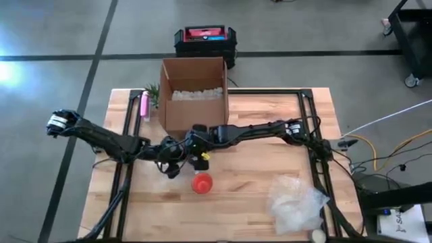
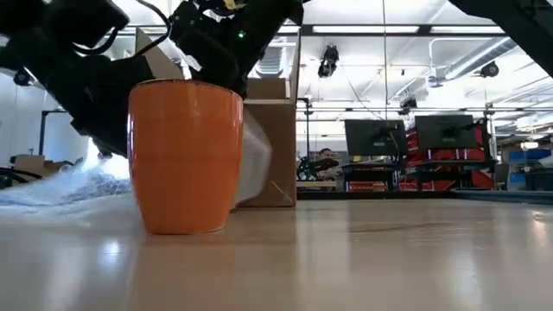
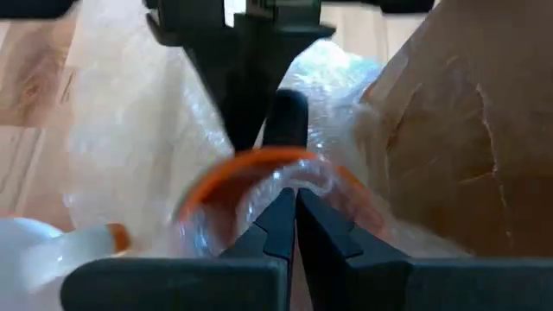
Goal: Wrap mug
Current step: Wrap the black mug with transparent bubble wrap
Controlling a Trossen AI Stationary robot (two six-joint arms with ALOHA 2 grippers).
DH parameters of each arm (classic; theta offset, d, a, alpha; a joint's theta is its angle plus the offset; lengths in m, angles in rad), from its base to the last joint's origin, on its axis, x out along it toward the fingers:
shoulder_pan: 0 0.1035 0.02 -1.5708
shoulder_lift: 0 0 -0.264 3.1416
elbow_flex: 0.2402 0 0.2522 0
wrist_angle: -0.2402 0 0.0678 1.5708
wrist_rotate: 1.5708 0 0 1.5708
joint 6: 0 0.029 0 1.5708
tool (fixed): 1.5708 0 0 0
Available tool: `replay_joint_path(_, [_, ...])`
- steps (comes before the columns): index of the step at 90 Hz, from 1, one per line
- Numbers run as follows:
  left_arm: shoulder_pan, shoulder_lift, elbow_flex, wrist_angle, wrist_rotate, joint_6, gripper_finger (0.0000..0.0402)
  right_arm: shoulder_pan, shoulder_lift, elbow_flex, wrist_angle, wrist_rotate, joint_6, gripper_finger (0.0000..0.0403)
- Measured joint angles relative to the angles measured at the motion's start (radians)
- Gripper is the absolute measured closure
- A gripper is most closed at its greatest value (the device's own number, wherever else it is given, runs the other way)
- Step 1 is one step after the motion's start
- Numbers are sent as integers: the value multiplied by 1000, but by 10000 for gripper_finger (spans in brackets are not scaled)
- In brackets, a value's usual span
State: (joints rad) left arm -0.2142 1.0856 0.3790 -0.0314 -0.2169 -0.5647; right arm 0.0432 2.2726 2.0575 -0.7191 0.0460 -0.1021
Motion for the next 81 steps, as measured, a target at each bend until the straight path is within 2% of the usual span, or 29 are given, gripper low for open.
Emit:
replay_joint_path(14, [-1,35,9,55,11,-2,402,14,-20,-1,-95,-6,6,403])
replay_joint_path(32, [-14,38,114,-34,52,0,402,11,-7,-2,-88,6,35,403])
replay_joint_path(43, [-48,32,219,-200,48,13,402,12,22,0,-86,52,22,403])
replay_joint_path(60, [-117,28,374,-572,-14,-35,402,13,24,-1,-86,98,14,403])
replay_joint_path(70, [-171,27,427,-783,-79,-129,402,13,17,-1,-83,100,8,403])
replay_joint_path(81, [-222,27,418,-892,-68,-255,401,14,16,-2,-83,108,5,403])
